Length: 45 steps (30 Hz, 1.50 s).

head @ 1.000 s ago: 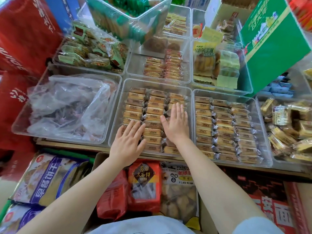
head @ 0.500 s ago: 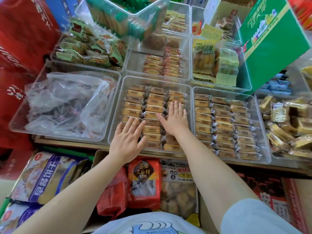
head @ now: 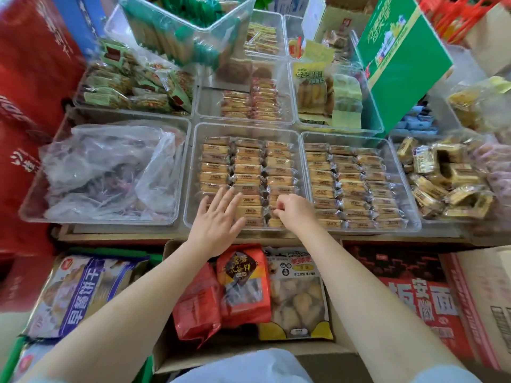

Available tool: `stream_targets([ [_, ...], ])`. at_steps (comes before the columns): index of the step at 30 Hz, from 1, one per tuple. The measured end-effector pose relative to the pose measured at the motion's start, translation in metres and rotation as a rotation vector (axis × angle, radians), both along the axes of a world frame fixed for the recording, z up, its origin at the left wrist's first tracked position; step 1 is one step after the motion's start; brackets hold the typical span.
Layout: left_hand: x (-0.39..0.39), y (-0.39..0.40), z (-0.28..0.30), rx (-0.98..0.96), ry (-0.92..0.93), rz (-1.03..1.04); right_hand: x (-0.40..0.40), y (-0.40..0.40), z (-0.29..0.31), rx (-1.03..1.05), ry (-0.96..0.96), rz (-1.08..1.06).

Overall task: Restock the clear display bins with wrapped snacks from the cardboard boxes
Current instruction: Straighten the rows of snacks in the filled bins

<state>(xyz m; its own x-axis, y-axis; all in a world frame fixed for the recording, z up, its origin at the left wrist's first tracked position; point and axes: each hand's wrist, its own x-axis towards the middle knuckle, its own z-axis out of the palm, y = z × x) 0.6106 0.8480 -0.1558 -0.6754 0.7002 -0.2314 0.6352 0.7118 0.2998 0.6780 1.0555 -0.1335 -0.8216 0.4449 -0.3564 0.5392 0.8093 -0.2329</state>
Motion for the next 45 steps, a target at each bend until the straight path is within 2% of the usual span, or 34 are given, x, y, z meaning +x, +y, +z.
stream_targets([
  [3,0.02,-0.005,0.006,0.058,-0.064,-0.022,-0.004,-0.01,0.006,-0.017,-0.033,-0.028],
  [5,0.031,-0.005,0.01,0.077,-0.092,-0.053,0.006,-0.008,0.013,-0.011,0.07,-0.111],
  [8,0.037,0.006,0.014,0.118,-0.086,-0.106,0.044,0.001,0.027,0.125,0.198,-0.23],
  [10,0.042,0.017,0.018,0.115,-0.087,-0.157,0.067,0.007,0.035,0.1,0.152,-0.2],
  [14,0.057,0.031,0.027,0.032,-0.103,-0.183,0.083,0.009,0.049,-0.02,-0.096,-0.096],
  [18,0.061,0.042,0.029,0.08,-0.258,0.045,0.084,0.016,0.048,-0.076,-0.046,-0.1],
  [21,0.063,0.058,0.033,0.185,-0.349,0.237,0.074,0.027,0.037,-0.001,0.02,-0.06],
  [23,0.069,0.066,0.034,0.207,-0.322,0.304,0.062,0.033,0.031,0.076,-0.011,0.008],
  [27,0.082,0.074,0.031,0.217,-0.267,0.385,0.038,0.038,0.027,0.224,-0.191,0.166],
  [30,0.086,0.077,0.028,0.239,-0.255,0.457,0.028,0.038,0.027,0.163,-0.284,0.131],
  [33,0.084,0.08,0.028,0.242,-0.254,0.525,0.023,0.036,0.026,0.123,-0.297,0.099],
  [40,0.077,0.078,0.032,0.259,-0.32,0.49,0.034,0.032,0.027,0.195,-0.192,0.077],
  [45,0.074,0.074,0.026,0.135,-0.228,0.285,0.032,0.026,0.028,0.298,-0.151,0.075],
])
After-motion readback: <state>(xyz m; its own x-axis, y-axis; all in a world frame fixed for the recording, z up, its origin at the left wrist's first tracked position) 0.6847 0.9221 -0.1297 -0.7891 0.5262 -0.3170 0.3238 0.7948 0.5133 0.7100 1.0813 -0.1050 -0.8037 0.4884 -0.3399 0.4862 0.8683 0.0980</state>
